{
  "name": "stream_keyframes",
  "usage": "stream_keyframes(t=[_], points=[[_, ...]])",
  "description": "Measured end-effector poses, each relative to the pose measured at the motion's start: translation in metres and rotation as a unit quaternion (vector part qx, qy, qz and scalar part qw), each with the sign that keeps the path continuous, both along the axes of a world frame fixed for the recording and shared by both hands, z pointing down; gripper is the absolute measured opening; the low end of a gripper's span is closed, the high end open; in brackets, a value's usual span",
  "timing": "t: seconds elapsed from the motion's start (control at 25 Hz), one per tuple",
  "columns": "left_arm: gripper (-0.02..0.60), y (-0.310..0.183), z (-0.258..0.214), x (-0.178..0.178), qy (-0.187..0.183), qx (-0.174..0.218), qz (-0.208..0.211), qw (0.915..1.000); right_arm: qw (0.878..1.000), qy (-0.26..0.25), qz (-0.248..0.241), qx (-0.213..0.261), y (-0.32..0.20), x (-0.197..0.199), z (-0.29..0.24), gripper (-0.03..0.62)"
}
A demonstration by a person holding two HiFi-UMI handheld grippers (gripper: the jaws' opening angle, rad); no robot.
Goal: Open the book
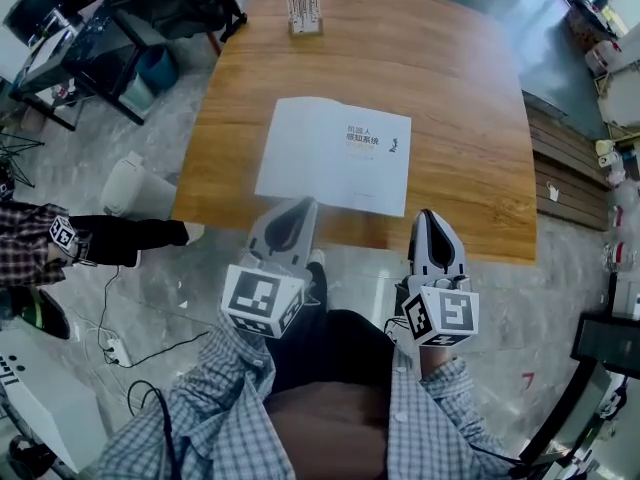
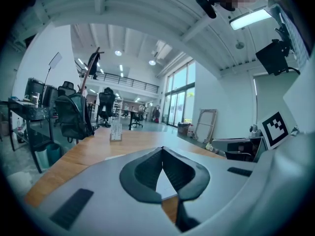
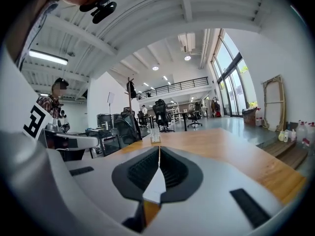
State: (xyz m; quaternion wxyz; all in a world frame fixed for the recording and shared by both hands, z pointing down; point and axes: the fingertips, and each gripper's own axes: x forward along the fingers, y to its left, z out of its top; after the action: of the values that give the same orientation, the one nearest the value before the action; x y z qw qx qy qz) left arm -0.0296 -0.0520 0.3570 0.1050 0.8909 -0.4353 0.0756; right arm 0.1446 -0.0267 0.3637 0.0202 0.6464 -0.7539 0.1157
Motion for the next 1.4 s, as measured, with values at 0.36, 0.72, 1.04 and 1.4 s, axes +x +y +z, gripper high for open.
stream_keyframes(t=[0.36,0.72,1.04,1.4], points=[[0.008,0.099,-0.005,0.031,-0.014,0.024,0.013,0.9995,1.0,0.002,-0.012,0.011,0.096,0.016,0.0,0.021],[0.008,0.142,-0.023,0.021,-0.029,0.036,0.024,0.9987,1.0,-0.014,-0.002,0.02,0.139,0.009,-0.012,0.021],[0.008,0.141,-0.027,0.004,-0.024,0.028,0.033,0.9988,1.0,-0.016,-0.003,0.025,0.131,-0.013,-0.023,0.02],[0.008,0.126,-0.025,-0.019,-0.018,0.03,0.04,0.9986,1.0,-0.011,-0.008,0.025,0.113,-0.042,-0.024,0.018]])
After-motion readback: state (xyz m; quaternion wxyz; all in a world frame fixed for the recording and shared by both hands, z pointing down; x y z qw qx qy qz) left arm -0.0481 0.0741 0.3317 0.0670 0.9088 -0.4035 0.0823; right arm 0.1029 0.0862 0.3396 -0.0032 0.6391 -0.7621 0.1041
